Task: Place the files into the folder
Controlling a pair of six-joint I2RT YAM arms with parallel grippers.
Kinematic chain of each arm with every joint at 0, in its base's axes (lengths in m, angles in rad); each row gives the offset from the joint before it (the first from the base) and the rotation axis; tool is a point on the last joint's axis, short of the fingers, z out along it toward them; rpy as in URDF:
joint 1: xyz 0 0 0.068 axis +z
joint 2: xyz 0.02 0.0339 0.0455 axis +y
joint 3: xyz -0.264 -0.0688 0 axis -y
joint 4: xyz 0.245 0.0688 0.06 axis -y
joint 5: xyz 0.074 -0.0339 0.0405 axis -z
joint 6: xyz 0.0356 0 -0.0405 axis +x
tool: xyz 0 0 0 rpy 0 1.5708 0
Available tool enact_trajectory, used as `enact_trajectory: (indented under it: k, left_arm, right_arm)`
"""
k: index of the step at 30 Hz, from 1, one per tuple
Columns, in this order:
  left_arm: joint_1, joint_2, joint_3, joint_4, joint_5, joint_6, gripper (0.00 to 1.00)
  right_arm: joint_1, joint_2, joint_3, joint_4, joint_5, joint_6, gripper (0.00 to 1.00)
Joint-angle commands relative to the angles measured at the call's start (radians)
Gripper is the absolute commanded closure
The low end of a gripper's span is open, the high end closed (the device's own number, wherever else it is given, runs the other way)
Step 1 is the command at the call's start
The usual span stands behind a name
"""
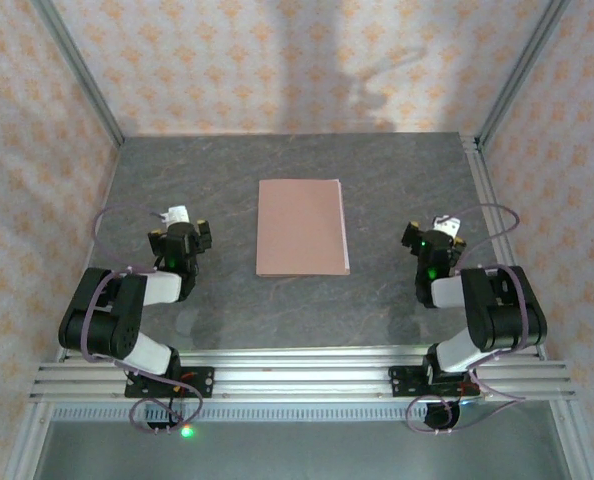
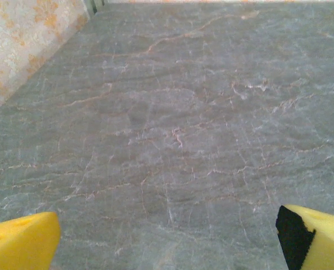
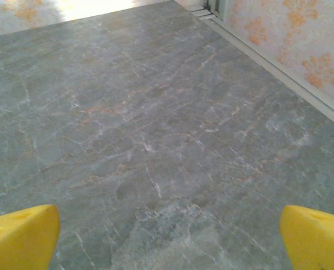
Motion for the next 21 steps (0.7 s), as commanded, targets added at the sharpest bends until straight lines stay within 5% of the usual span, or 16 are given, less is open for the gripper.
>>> enact_trajectory:
  k: [1,21]
  left_arm:
    - [0.009,-0.005,0.003,0.064,-0.005,0.011,0.00]
    - [0.009,-0.007,0.003,0.062,-0.004,0.010,0.00]
  right_arm:
    - [-0.005,0.002,0.087,-0.078,-0.035,-0.015,0.00]
    - [-0.005,0.003,0.077,-0.058,-0.037,-0.021,0.01]
